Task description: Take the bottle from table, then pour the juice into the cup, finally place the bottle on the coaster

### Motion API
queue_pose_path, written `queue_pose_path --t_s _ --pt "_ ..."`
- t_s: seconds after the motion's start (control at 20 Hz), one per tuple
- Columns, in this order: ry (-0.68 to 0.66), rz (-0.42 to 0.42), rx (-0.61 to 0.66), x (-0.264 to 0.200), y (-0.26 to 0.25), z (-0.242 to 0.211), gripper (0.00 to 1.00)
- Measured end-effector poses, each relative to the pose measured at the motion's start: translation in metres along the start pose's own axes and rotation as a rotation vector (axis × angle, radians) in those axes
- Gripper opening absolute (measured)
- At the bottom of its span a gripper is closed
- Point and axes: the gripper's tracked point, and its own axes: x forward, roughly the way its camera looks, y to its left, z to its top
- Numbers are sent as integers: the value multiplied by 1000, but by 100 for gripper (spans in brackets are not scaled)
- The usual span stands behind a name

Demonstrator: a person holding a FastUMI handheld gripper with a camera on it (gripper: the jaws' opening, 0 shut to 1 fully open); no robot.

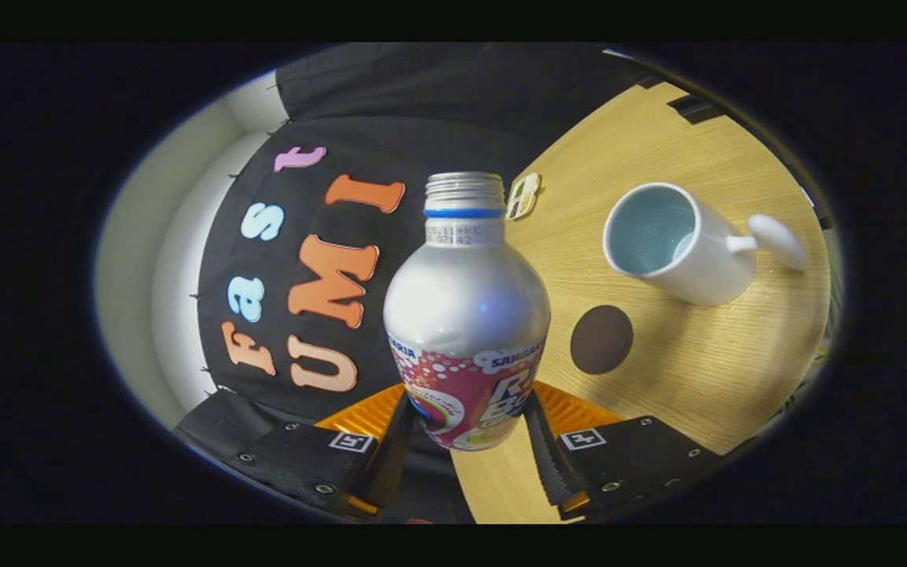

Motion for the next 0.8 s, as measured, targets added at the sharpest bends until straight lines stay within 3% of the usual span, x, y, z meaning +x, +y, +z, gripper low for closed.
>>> queue_pose_path --t_s 0.8 --pt "0 61 305 7 26 1 71"
